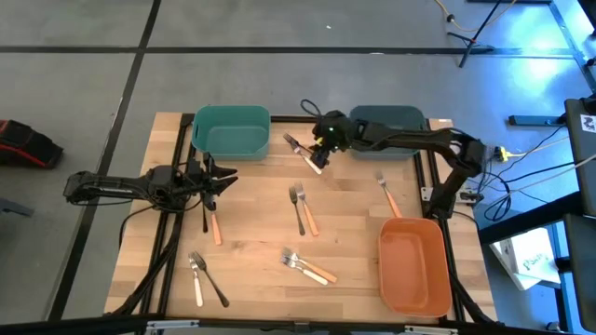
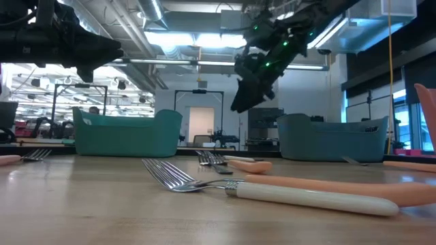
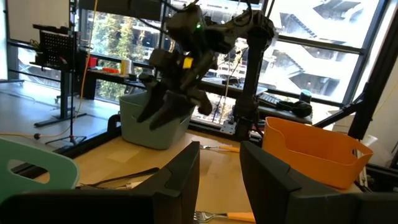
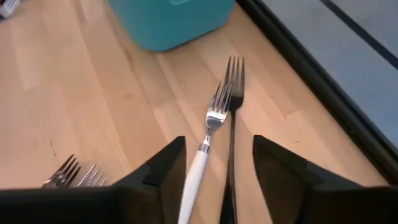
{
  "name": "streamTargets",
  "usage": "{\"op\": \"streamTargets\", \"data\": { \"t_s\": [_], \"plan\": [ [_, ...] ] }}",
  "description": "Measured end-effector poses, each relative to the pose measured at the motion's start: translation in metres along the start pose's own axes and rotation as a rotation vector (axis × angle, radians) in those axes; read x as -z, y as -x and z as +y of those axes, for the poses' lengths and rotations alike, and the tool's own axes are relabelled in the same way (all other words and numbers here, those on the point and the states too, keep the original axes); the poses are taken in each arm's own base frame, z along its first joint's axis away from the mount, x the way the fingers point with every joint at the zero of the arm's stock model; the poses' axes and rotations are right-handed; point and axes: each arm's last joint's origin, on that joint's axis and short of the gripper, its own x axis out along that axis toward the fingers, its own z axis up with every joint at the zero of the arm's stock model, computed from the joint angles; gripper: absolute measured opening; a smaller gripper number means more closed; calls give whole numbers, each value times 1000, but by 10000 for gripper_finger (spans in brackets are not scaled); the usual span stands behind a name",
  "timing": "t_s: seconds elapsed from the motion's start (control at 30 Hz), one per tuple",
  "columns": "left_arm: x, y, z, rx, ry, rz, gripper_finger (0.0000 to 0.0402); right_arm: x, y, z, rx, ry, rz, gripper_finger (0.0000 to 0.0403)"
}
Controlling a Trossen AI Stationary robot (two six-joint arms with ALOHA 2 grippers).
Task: Sort silverware by color (type)
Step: Put the white fork into the bin
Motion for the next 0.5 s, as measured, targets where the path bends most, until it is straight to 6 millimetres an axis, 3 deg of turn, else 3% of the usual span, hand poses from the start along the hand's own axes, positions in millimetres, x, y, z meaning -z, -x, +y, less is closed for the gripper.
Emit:
{"op": "streamTargets", "data": {
  "t_s": [0.2,0.5],
  "plan": [
    [0,0,0,-2,0,0,110,0,-27,0,6,0,56,204],
    [0,0,0,-3,0,0,110,5,-52,0,29,0,108,183]
  ]
}}
